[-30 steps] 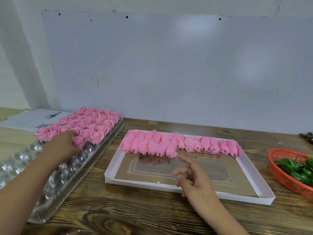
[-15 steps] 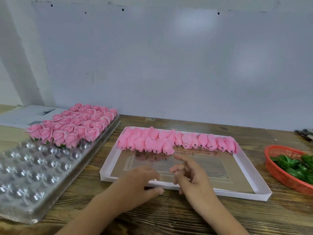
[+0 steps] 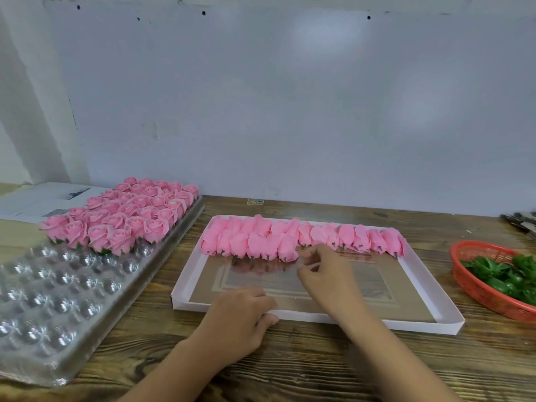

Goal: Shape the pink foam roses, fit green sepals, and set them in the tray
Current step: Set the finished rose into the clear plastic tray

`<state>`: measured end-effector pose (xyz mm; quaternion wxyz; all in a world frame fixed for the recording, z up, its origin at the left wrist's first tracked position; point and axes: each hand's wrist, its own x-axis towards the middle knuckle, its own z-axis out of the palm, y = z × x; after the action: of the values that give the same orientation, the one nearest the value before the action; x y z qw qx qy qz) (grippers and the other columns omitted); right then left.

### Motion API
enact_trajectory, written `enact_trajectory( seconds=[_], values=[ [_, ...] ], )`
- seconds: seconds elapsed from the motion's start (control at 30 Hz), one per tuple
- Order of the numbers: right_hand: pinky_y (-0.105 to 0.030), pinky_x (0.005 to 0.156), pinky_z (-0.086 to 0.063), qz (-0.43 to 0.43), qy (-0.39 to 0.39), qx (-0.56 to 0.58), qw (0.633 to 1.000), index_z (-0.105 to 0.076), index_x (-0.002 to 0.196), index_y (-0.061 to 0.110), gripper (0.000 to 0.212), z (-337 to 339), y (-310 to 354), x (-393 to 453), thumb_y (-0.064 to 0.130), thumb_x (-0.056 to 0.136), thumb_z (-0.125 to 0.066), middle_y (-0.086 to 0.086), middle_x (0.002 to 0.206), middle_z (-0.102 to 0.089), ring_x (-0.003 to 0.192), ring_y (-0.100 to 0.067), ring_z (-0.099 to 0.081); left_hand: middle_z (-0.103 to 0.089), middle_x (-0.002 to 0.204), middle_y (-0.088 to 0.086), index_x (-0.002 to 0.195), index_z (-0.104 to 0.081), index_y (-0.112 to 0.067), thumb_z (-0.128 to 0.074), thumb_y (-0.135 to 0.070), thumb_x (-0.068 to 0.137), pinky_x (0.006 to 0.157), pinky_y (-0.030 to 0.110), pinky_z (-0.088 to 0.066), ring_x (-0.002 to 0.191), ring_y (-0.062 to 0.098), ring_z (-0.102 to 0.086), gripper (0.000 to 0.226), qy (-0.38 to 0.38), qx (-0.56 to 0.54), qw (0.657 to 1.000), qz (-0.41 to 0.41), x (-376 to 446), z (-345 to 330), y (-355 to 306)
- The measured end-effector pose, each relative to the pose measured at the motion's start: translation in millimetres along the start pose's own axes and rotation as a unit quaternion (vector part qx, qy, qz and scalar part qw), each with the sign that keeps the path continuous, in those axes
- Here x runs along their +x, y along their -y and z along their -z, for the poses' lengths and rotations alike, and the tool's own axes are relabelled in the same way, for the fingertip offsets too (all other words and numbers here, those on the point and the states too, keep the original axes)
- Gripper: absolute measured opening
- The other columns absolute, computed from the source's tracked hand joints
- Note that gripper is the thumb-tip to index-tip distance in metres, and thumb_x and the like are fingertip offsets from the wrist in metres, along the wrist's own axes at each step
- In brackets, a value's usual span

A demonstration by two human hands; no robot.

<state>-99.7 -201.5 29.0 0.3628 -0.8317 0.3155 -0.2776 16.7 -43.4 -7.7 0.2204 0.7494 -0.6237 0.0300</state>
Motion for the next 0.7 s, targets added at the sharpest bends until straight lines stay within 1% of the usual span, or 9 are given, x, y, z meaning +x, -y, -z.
enact_trajectory(
  seconds=[0.07, 0.17, 0.27, 0.33, 0.43, 0.5, 0.57, 0.63, 0.7],
  values=[
    [-0.017, 0.062, -0.039, -0.019, 0.006, -0.025, 0.999, -0.056, 0.089, 0.022, 0.009, -6, 4, 18, 0.016, 0.083, -0.061, 0.011, 0.088, -0.061, 0.078, -0.007, -0.056, -0.065, 0.103, -0.016, 0.111, -0.069, -0.031, -0.049, -0.046, 0.098, 0.084, 0.024, -0.045, 0.096, 0.004, -0.057, 0.028, -0.001, -0.001, 1.0, 0.005, -1, 0, -1],
    [-0.027, 0.056, -0.038, -0.058, 0.019, -0.056, 0.997, -0.054, 0.094, 0.009, 0.013, -21, 11, 42, 0.013, 0.083, -0.058, -0.002, 0.085, -0.06, 0.077, -0.019, -0.055, -0.065, 0.102, -0.016, 0.11, -0.07, -0.031, -0.05, -0.046, 0.098, 0.082, 0.023, -0.044, 0.094, 0.004, -0.058, 0.028, -0.006, -0.002, 1.0, 0.004, -1, 1, -2],
    [-0.027, 0.053, -0.039, -0.098, 0.022, -0.052, 0.994, -0.05, 0.086, 0.004, 0.004, -37, 12, 57, 0.007, 0.083, -0.052, -0.013, 0.084, -0.061, 0.077, -0.029, -0.06, -0.065, 0.099, -0.016, 0.104, -0.072, -0.03, -0.052, -0.044, 0.097, 0.077, 0.02, -0.04, 0.091, 0.004, -0.058, 0.025, -0.02, -0.001, 1.0, 0.0, -3, 0, -5],
    [-0.028, 0.06, -0.041, -0.105, 0.017, -0.064, 0.992, -0.052, 0.092, -0.001, 0.014, -46, 11, 62, 0.008, 0.081, -0.054, -0.02, 0.094, -0.062, 0.083, -0.032, -0.062, -0.065, 0.098, -0.015, 0.103, -0.072, -0.029, -0.053, -0.043, 0.097, 0.076, 0.021, -0.04, 0.09, 0.005, -0.059, 0.024, -0.026, 0.0, 1.0, -0.002, -3, 0, -5],
    [-0.031, 0.066, -0.043, -0.098, 0.014, -0.102, 0.99, -0.049, 0.104, 0.0, 0.023, -53, 9, 64, 0.01, 0.084, -0.056, -0.021, 0.107, -0.058, 0.087, -0.032, -0.059, -0.065, 0.098, -0.014, 0.102, -0.072, -0.029, -0.052, -0.044, 0.097, 0.076, 0.021, -0.039, 0.091, 0.006, -0.059, 0.025, -0.03, -0.001, 1.0, -0.002, -4, -1, -5],
    [-0.034, 0.071, -0.048, -0.089, 0.012, -0.111, 0.99, -0.05, 0.109, -0.003, 0.025, -52, 7, 65, 0.009, 0.087, -0.051, -0.023, 0.109, -0.059, 0.092, -0.034, -0.061, -0.065, 0.098, -0.014, 0.102, -0.071, -0.029, -0.051, -0.044, 0.097, 0.076, 0.021, -0.039, 0.091, 0.006, -0.059, 0.026, -0.033, -0.002, 0.999, -0.005, -4, -1, -4],
    [-0.035, 0.072, -0.048, -0.082, 0.015, -0.116, 0.99, -0.049, 0.111, -0.005, 0.025, -47, 3, 66, 0.007, 0.088, -0.049, -0.025, 0.108, -0.061, 0.096, -0.036, -0.062, -0.065, 0.098, -0.014, 0.103, -0.071, -0.029, -0.051, -0.044, 0.097, 0.077, 0.022, -0.041, 0.091, 0.007, -0.059, 0.026, -0.035, -0.006, 0.999, -0.008, -4, -2, -4],
    [-0.035, 0.073, -0.049, -0.093, 0.019, -0.118, 0.988, -0.049, 0.112, -0.004, 0.027, -41, 0, 66, 0.008, 0.087, -0.049, -0.023, 0.108, -0.062, 0.097, -0.035, -0.062, -0.065, 0.097, -0.014, 0.102, -0.072, -0.029, -0.052, -0.043, 0.096, 0.076, 0.023, -0.042, 0.09, 0.007, -0.06, 0.025, -0.038, -0.005, 0.999, -0.011, -4, -1, -4],
    [-0.039, 0.078, -0.053, -0.105, 0.025, -0.113, 0.988, -0.049, 0.113, -0.003, 0.031, -36, -1, 64, 0.011, 0.086, -0.053, -0.022, 0.108, -0.061, 0.099, -0.036, -0.062, -0.066, 0.097, -0.014, 0.101, -0.072, -0.029, -0.053, -0.042, 0.096, 0.076, 0.024, -0.043, 0.09, 0.007, -0.061, 0.024, -0.041, -0.002, 0.999, -0.013, -3, -1, -4]
  ],
)
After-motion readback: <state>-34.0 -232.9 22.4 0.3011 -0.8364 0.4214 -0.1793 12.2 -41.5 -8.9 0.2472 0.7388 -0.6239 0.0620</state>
